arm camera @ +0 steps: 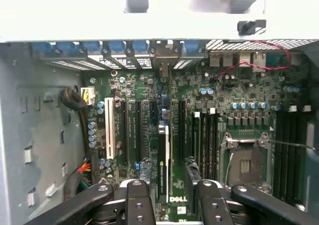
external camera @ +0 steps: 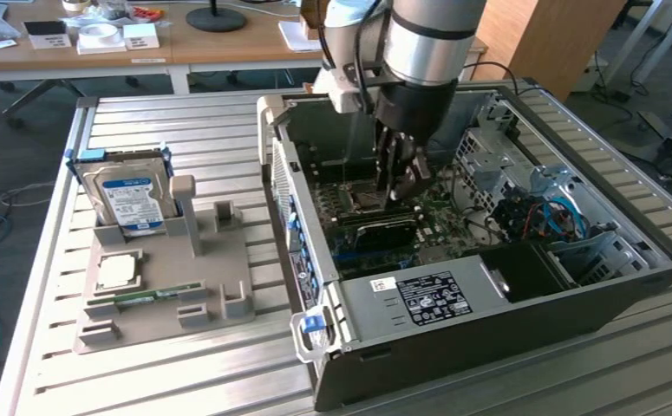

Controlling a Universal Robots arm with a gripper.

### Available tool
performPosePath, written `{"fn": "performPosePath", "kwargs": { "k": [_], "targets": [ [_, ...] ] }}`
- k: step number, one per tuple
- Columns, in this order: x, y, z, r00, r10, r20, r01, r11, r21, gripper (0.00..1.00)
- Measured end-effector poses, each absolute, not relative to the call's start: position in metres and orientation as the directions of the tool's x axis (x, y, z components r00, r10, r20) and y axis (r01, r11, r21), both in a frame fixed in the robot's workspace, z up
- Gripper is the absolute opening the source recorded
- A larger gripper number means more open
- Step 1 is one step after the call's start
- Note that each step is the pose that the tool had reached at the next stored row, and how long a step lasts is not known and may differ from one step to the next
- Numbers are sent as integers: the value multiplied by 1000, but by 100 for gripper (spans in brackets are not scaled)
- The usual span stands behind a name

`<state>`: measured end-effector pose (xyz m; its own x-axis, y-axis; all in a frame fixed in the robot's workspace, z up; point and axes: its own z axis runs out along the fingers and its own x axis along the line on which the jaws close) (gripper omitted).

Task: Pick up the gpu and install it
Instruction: 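Insert the gpu into the slot, then press down on the gpu until it lock into place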

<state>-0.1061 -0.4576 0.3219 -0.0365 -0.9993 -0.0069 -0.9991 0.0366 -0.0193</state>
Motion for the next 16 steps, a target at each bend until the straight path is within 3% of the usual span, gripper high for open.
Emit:
{"fn": "performPosePath", "kwargs": {
  "k": [7,16],
  "targets": [
    [-106,-458,338,-36,-999,-7,-999,37,-19,40],
    [-106,-458,338,-36,-999,-7,-999,37,-19,40]
  ]
}}
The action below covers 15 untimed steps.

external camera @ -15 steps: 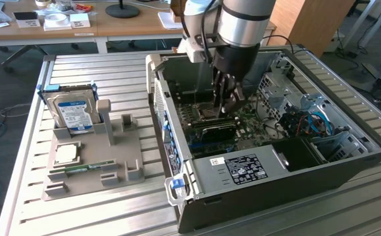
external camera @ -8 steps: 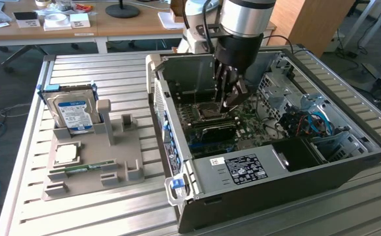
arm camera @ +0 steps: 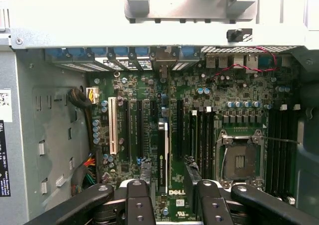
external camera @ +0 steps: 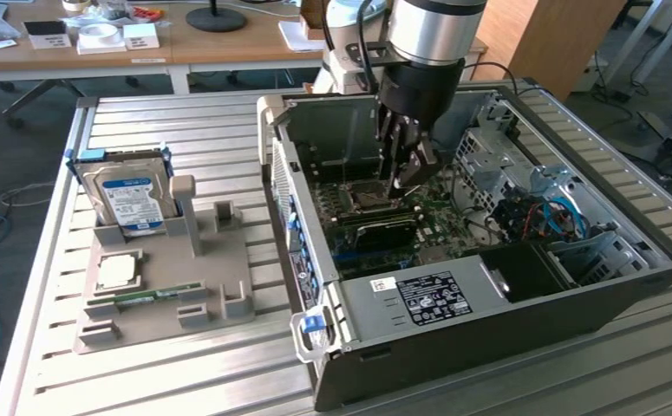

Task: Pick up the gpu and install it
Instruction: 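Press down on the gpu until it lock into place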

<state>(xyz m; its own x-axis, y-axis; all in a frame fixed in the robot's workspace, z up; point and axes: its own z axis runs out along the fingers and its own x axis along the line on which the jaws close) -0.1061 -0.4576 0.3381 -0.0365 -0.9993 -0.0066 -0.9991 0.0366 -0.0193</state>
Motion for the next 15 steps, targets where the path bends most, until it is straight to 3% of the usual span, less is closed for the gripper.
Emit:
{"fn": "performPosePath", "kwargs": {
  "k": [8,11,15],
  "targets": [
    [-106,-458,338,-36,-999,-7,-999,37,-19,38],
    [-106,-458,338,-37,-999,-7,-999,37,-19,20],
    [-106,-458,338,-36,-999,-7,-999,37,-19,11]
  ]
}}
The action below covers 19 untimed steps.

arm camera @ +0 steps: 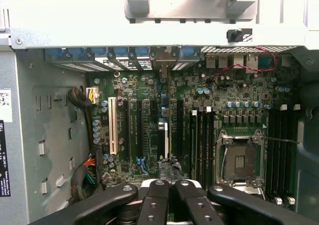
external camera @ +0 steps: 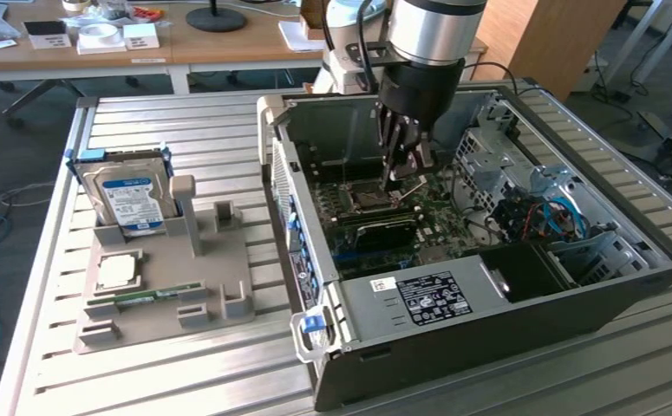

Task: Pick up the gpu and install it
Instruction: 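Press down on the gpu until it lock into place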

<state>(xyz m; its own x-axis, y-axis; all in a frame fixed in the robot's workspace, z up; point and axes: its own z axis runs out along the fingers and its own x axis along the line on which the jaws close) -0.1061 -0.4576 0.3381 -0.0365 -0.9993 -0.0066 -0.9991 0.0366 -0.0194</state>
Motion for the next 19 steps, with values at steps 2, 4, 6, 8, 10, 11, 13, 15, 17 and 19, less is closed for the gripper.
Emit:
{"fn": "performPosePath", "kwargs": {
  "k": [2,4,6,8,10,11,13,15,17,19],
  "targets": [
    [-106,-458,338,-36,-999,-7,-999,37,-19,11],
    [-106,-458,338,-36,-999,-7,-999,37,-19,11],
    [-106,-458,338,-36,-999,-7,-999,37,-19,11],
    [-106,-458,338,-36,-999,-7,-999,37,-19,11],
    [-106,-458,338,-36,-999,-7,-999,37,-19,11],
    [-106,-458,338,-36,-999,-7,-999,37,-19,11],
    [-106,-458,338,-36,-999,-7,-999,37,-19,11],
    [-106,-458,338,-36,-999,-7,-999,37,-19,11],
    [-106,-458,336,-36,-999,-7,-999,37,-19,11],
    [-106,-458,333,-36,-999,-7,-999,37,-19,11]
  ]
}}
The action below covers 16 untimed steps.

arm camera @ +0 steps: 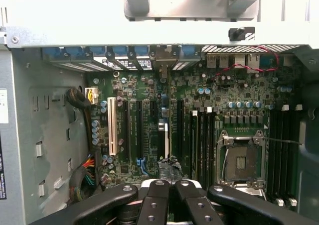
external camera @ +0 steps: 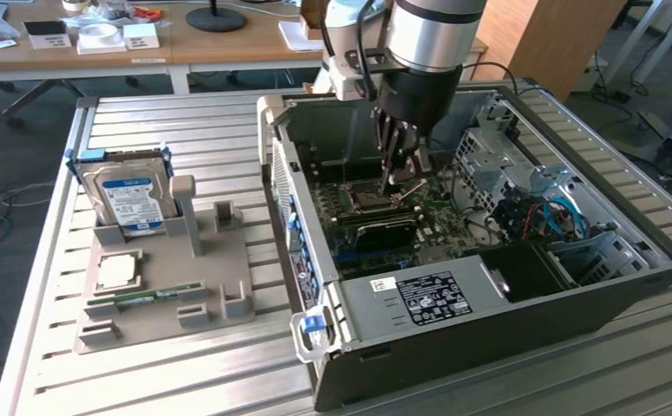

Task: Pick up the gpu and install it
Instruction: 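Press down on the gpu until it lock into place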

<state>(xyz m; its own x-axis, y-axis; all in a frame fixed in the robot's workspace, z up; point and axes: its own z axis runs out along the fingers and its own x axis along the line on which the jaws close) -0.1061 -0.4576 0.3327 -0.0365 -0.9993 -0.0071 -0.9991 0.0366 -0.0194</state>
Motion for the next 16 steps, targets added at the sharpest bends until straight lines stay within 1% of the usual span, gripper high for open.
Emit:
{"fn": "performPosePath", "kwargs": {
  "k": [1,9,16],
  "targets": [
    [-106,-458,328,-36,-999,-7,-999,37,-19,11],
    [-106,-458,322,-37,-999,-7,-999,37,-19,11],
    [-106,-458,321,-37,-999,-7,-999,37,-19,11]
  ]
}}
